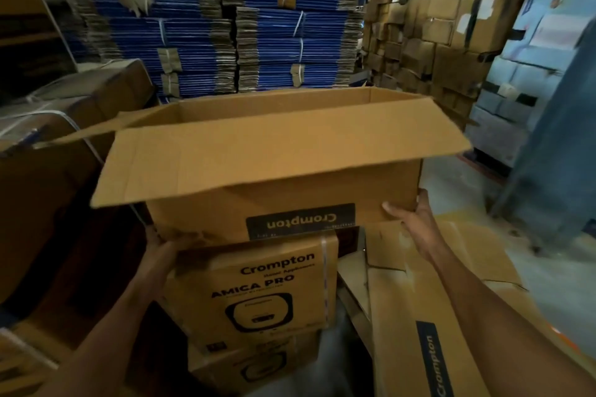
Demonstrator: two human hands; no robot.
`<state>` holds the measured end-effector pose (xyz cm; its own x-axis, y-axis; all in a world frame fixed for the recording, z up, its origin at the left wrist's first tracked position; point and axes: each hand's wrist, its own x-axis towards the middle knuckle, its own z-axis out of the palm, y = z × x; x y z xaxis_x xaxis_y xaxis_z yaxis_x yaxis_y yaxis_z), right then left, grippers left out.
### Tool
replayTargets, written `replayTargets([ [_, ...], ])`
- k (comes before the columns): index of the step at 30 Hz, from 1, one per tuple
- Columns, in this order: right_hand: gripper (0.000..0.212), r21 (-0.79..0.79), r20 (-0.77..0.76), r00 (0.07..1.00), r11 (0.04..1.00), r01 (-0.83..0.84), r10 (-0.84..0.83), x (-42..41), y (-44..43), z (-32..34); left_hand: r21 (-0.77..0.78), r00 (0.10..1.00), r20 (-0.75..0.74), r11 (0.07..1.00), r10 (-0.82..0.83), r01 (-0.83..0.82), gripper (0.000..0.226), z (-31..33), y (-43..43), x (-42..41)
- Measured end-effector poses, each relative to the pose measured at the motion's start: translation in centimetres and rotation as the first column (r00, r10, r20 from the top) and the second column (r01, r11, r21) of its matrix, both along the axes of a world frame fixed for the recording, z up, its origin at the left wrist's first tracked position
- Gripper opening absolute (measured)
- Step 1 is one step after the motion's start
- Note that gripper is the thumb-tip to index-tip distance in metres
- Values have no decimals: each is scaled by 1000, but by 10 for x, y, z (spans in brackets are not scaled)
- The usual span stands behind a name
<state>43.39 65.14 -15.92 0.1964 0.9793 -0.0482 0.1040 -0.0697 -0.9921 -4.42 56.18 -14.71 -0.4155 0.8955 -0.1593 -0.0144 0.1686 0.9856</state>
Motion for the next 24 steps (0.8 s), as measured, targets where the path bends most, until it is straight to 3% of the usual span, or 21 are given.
replayTargets([
  [2, 90, 65, -18, 1000, 998, 18, -16, -2, 4, 11, 57, 997, -52, 997, 64, -61, 83, 20, 3, 4],
  [6, 102, 156, -48, 991, 979, 132, -126, -8, 17, 49, 227, 995, -32, 970, 91, -82, 89, 62, 8, 3],
  [8, 99, 196, -17, 992, 972, 129, -129, -7, 26, 66, 262, 996, -22, 962, 83, -75, 80, 77, 8, -1],
  [12, 74, 266, 11, 995, 960, 92, -99, -4, 32, 97, 329, 995, -32, 941, 91, -76, 58, 102, 8, -3],
  [17, 47, 298, 32, 995, 951, 85, -98, -9, 33, 117, 368, 989, -109, 928, 101, -54, 61, 111, 1, -8],
  [21, 93, 244, 36, 992, 963, 112, -125, -14, 23, 89, 359, 984, -130, 931, 118, -64, 69, 95, -8, -6],
  [24, 105, 174, -31, 994, 979, 108, -105, -16, 6, 51, 266, 990, -113, 963, 82, -49, 100, 64, -21, -4],
])
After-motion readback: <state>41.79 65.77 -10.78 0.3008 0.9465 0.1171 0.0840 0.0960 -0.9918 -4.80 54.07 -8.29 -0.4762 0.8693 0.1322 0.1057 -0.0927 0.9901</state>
